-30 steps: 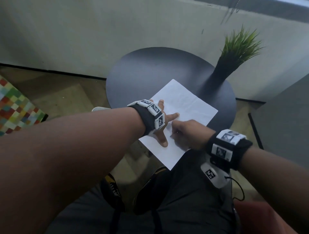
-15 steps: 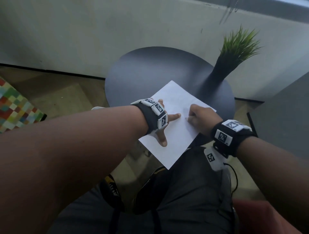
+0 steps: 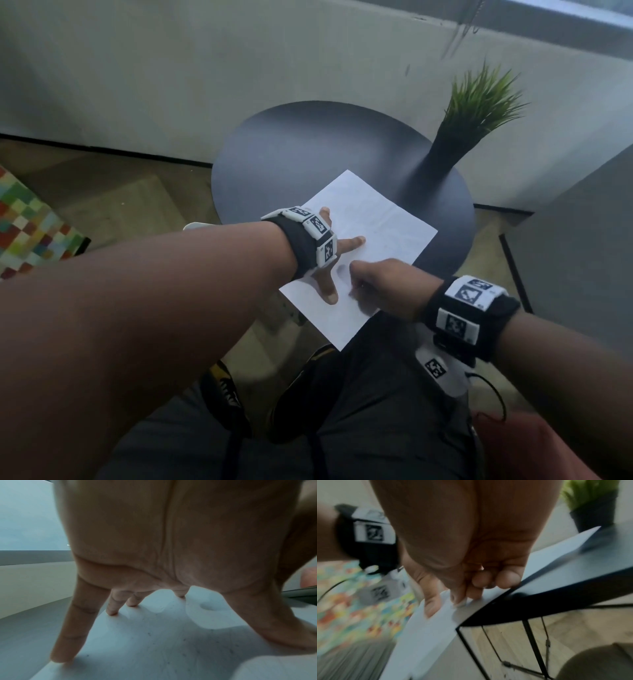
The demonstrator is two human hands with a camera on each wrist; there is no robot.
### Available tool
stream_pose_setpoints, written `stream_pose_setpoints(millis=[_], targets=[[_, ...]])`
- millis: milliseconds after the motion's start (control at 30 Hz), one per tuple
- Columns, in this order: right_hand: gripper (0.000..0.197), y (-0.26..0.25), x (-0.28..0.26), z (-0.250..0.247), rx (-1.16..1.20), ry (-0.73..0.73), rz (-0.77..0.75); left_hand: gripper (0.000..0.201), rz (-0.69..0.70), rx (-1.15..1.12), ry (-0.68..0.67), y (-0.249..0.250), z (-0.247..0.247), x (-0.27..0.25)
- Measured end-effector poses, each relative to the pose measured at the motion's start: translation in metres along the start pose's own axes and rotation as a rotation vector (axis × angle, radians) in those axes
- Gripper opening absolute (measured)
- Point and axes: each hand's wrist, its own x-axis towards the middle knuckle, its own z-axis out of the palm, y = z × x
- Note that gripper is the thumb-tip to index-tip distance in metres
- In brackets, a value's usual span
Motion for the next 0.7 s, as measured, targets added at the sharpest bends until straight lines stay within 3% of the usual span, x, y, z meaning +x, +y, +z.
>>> stream_pose_setpoints(millis=[133, 233, 300, 433, 600, 700], targets=[[0.009, 0.037, 0.009, -0.021, 0.054, 0.260, 0.283, 0.131, -0.010, -0.042, 0.019, -0.002, 0.006, 0.000], [0.012, 0.057, 0.015, -0.024, 0.133, 0.336, 0.410, 0.127, -0.013, -0.034, 0.010, -0.001, 0.004, -0.004], [0.012, 0.055, 0.017, -0.021, 0.132, 0.314, 0.409, 0.117, 0.003, -0.003, 0.014, -0.001, -0.003, -0.007], [0.010, 0.036, 0.020, -0.017, 0.034, 0.240, 0.321, 0.101, 0.019, 0.067, 0.144, -0.009, -0.012, -0.009], [0.009, 0.023, 0.025, -0.020, 0.010, 0.183, 0.263, 0.127, -0.011, 0.026, 0.060, -0.010, 0.008, -0.004], [0.011, 0.026, 0.029, -0.029, 0.042, 0.233, 0.312, 0.137, -0.012, -0.002, 0.045, -0.008, 0.012, 0.001]])
